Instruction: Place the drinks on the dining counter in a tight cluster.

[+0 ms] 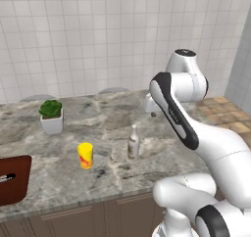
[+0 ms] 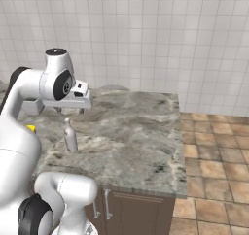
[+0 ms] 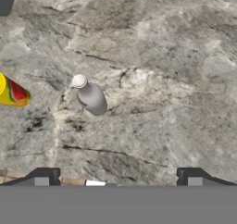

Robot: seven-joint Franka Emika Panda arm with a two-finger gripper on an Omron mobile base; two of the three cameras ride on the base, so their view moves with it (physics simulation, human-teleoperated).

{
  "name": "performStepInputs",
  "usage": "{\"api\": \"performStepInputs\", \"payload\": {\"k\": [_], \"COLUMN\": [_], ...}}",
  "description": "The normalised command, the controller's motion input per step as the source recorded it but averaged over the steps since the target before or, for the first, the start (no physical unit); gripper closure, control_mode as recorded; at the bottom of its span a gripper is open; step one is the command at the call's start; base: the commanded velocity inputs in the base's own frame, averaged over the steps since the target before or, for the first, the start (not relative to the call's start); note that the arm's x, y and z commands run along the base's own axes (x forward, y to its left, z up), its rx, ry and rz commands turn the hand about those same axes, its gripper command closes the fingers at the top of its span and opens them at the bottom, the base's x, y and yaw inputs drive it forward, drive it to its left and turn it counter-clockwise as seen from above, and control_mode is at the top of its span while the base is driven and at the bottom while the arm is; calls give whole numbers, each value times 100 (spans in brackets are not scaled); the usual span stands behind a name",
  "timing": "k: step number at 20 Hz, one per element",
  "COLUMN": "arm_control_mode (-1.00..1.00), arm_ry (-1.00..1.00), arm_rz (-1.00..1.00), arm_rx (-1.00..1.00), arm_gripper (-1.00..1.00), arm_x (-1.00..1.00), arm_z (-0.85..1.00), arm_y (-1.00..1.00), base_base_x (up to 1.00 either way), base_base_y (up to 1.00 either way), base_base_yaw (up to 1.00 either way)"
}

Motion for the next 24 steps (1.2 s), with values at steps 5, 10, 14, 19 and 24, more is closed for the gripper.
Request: {"api": "performStepInputs", "payload": {"k": [5,10,14,19,24], "arm_control_mode": [-100,100,100,100,100], "arm_ry": [0,0,0,0,0], "arm_rz": [0,0,0,0,0], "arm_rx": [0,0,0,0,0], "arm_gripper": [-100,-100,-100,-100,-100], "arm_x": [0,0,0,0,0], "arm_z": [0,0,0,0,0], "arm_y": [0,0,0,0,0], "base_base_x": [0,-11,-62,-56,-4], "base_base_y": [0,-6,-23,-5,-2], "base_base_yaw": [0,-3,-34,-49,-83]}}
